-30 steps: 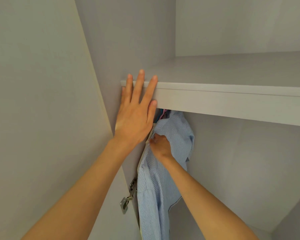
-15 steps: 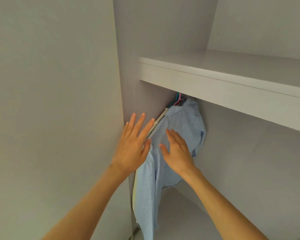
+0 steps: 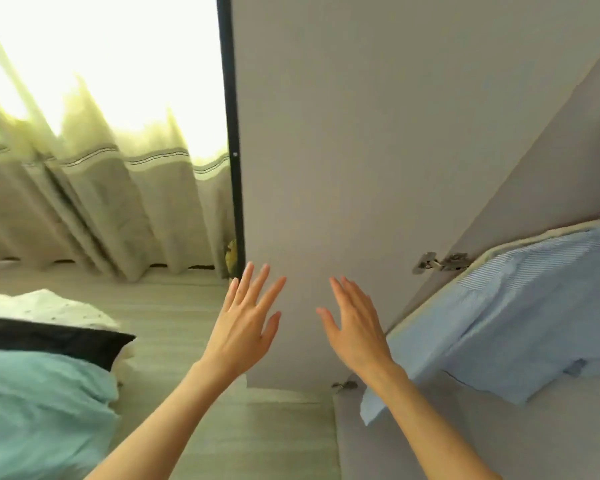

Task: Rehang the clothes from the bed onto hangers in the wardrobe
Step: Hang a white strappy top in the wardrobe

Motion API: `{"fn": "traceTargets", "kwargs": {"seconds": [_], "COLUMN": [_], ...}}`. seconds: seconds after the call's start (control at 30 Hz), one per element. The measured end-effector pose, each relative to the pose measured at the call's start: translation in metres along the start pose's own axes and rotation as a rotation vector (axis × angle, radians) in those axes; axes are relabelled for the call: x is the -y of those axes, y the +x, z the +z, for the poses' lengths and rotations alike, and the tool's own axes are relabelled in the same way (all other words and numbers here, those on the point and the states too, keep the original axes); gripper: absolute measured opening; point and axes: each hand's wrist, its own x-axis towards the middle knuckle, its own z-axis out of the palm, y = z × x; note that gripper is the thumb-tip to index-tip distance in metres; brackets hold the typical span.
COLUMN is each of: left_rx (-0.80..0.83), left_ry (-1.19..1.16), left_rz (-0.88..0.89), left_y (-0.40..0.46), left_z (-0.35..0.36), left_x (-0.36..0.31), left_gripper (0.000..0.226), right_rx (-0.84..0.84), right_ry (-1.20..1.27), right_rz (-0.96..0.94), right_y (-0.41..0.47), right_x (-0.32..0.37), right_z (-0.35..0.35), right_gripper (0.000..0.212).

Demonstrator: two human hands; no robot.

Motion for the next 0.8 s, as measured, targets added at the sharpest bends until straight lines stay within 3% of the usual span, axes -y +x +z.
{"fn": "traceTargets", "kwargs": {"seconds": [0.23, 0.47, 0.63, 0.8], "left_rx": [-0.048, -0.133, -0.136, -0.212], "left_ry": [0.067, 0.197, 0.23, 0.177], "left_rz": [-0.492, -0.848, -1.054, -1.322], "left_y": [-0.146, -0.303, -0.408, -0.494], "left_z": [-0.062, -0.151, -0.176, -0.191], "left_x": [0.098, 0.179, 0.206, 0.216], "left_gripper": [0.055, 0.054, 0.054, 0.076], "right_rx": [0.177, 0.348, 0.499, 0.672], "right_ry": [0.069, 0.102, 0.121, 0.048], "right_rz": [-0.379, -0.744, -0.91, -1.037], "right_y": [0.005, -0.042, -0.093, -0.134], "right_x": [0.149, 0.324, 0.412, 0.471], "right_z": [0.086, 0.168, 0.229, 0.277], "right_gripper": [0.059, 0.058, 0.058, 0.057]}}
